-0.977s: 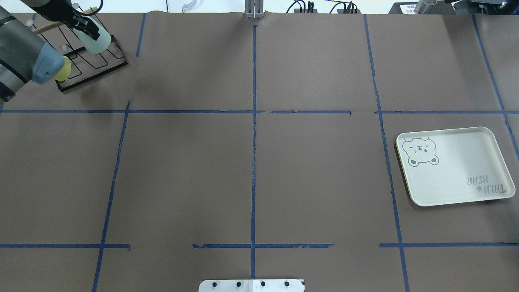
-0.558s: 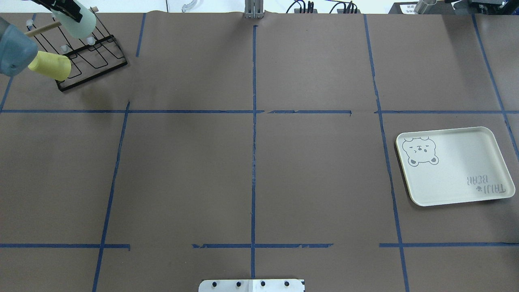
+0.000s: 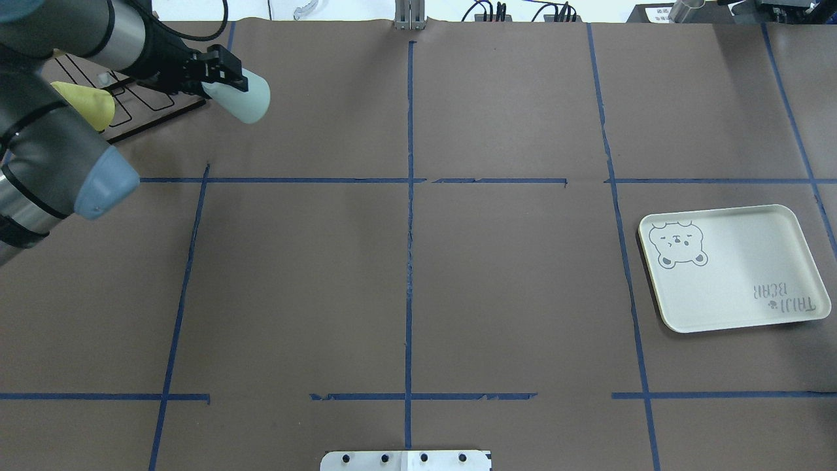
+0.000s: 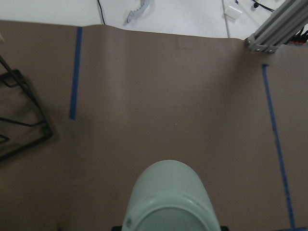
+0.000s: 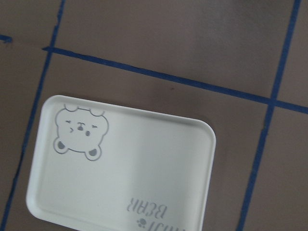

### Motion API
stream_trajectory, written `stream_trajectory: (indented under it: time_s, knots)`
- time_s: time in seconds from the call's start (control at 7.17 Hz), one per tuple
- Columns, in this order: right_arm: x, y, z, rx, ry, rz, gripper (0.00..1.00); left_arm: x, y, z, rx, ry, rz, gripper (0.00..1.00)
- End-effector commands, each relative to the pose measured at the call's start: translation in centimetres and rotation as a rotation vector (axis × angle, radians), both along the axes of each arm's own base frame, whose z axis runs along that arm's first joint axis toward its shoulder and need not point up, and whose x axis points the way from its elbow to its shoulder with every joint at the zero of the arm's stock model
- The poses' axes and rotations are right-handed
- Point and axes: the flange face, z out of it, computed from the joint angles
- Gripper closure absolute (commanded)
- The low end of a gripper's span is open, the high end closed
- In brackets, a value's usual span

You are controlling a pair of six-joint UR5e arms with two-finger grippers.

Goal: Left arm grabs green cup and hands to right arm on tray

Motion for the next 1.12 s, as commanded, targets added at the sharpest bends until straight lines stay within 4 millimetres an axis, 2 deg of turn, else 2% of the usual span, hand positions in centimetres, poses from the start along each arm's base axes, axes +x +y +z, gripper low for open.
stream_trajectory:
  time_s: [0.0, 0.14, 0.28, 0.42, 0.56, 0.7, 0.98]
  knots:
    - [-1.4, -3.0, -4.8, 0.0, -0.186, 0.004, 0.0, 4.0, 4.7, -2.0, -0.103, 0.327, -0.004, 0.51]
    - [-2.0, -5.0, -8.9, -0.032, -0.228, 0.04, 0.0, 4.9, 6.3, -3.1, -0.15, 0.445, -0.02, 0.51]
    - [-3.2, -6.3, -12.8, -0.059, -0.244, 0.064, 0.0, 8.0, 8.6, -3.8, -0.178, 0.53, -0.057, 0.51]
    - [-4.7, -6.8, -15.5, -0.062, -0.262, 0.075, 0.01, 11.4, 11.3, -4.2, -0.17, 0.558, -0.074, 0.51]
    - [-6.2, -6.5, -17.0, -0.064, -0.29, 0.12, 0.01, 12.3, 12.2, -4.5, -0.169, 0.566, -0.074, 0.51]
    - [-9.1, -5.9, -18.5, -0.081, -0.312, 0.186, 0.01, 12.2, 12.4, -4.7, -0.171, 0.572, -0.072, 0.51]
    - [-19.1, -2.9, -21.5, -0.105, -0.466, 0.319, 0.0, 11.8, 13.5, -5.5, -0.222, 0.69, -0.052, 0.51]
